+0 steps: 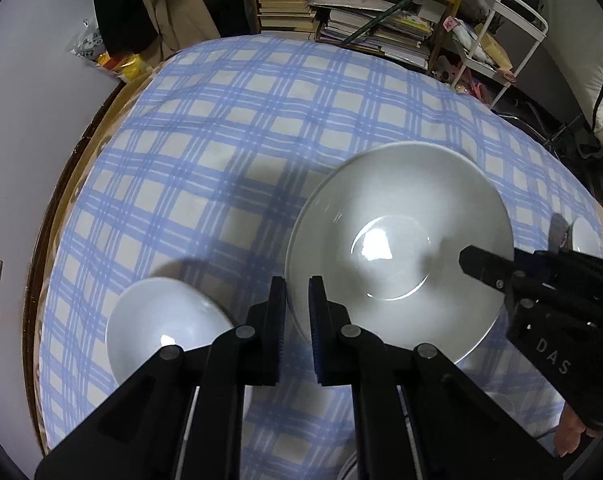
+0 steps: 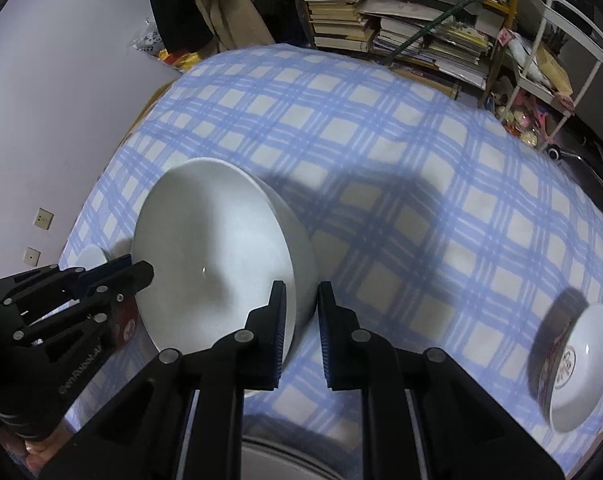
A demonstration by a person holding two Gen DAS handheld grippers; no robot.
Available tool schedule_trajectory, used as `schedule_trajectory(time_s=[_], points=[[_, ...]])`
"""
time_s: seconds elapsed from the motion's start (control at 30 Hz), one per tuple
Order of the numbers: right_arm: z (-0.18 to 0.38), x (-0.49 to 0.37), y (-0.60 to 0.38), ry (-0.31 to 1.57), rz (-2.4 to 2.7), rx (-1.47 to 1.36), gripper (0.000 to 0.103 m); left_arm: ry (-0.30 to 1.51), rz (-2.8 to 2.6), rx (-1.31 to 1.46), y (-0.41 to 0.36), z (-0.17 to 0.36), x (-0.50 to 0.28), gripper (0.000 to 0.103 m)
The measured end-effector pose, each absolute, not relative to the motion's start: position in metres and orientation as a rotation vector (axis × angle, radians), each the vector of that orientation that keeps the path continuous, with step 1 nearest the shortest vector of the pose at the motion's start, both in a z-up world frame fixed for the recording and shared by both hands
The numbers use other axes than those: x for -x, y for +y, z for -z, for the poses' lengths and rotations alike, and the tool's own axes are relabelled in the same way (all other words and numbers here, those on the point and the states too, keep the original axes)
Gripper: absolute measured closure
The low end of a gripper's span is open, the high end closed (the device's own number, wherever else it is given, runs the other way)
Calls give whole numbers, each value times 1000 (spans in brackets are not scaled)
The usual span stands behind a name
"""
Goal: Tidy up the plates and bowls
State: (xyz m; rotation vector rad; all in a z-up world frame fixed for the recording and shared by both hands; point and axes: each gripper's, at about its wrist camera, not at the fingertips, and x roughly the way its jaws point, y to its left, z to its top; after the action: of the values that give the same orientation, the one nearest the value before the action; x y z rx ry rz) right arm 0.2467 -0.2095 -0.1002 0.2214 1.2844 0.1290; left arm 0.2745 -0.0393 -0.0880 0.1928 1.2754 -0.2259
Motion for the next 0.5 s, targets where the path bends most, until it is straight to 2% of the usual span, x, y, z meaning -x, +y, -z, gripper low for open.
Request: schedule_trajectory(time_s=[0.5], points=[[115,-206,-214,1317,-123,-255,86,1299,224,-194,-45,100,-244,92]])
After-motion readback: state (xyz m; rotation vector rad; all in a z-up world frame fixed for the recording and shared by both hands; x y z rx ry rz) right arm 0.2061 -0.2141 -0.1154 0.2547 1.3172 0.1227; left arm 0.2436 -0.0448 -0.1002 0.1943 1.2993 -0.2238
